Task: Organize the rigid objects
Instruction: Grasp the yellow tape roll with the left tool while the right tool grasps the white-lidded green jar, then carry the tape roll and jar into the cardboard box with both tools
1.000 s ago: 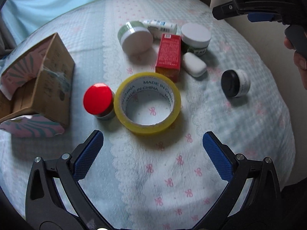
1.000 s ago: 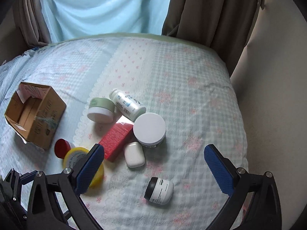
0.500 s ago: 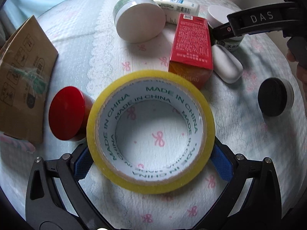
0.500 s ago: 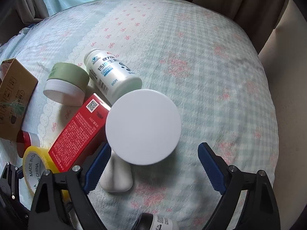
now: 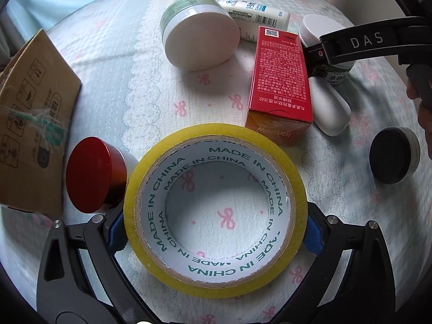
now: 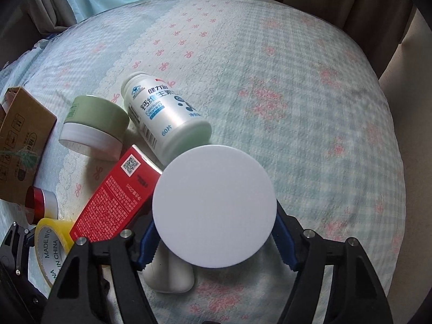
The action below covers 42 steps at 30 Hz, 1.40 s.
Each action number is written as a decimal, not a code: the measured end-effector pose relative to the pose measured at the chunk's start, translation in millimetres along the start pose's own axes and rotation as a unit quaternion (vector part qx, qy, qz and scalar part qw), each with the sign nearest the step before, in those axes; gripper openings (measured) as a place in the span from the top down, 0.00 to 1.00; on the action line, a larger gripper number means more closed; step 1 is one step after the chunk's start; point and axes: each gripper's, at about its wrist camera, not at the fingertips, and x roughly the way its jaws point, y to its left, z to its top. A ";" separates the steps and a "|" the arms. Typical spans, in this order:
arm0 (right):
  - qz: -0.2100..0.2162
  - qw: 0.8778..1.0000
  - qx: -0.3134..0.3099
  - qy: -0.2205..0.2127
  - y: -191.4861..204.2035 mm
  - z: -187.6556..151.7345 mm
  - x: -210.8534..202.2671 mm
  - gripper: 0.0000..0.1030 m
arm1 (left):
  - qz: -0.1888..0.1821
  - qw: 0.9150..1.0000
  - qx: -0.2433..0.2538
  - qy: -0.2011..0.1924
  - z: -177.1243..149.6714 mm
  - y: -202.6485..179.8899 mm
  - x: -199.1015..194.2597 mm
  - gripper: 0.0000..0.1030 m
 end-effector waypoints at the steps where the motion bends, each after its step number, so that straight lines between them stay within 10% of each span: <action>1: 0.000 1.000 0.000 -0.001 -0.6 -0.3 -0.7 0.34 | -0.002 1.000 -0.001 -0.001 -1.0 6.0 -2.8 0.05; 12: -0.009 0.999 0.037 -0.038 -6.8 -14.0 -45.6 0.34 | 0.000 0.999 0.005 -0.044 -5.6 6.9 -47.5 0.05; 23: -0.024 0.992 0.064 -0.109 15.8 -19.6 -196.5 0.34 | 0.006 0.990 -0.007 -0.142 32.3 23.3 -198.2 0.05; 33: -0.013 0.985 0.057 -0.163 81.3 -16.6 -335.5 0.34 | 0.020 0.980 -0.038 -0.196 57.7 96.5 -352.2 0.05; 42: 0.009 0.979 0.062 -0.193 180.0 1.6 -377.3 0.34 | 0.014 0.978 -0.050 -0.203 62.9 206.6 -403.3 0.05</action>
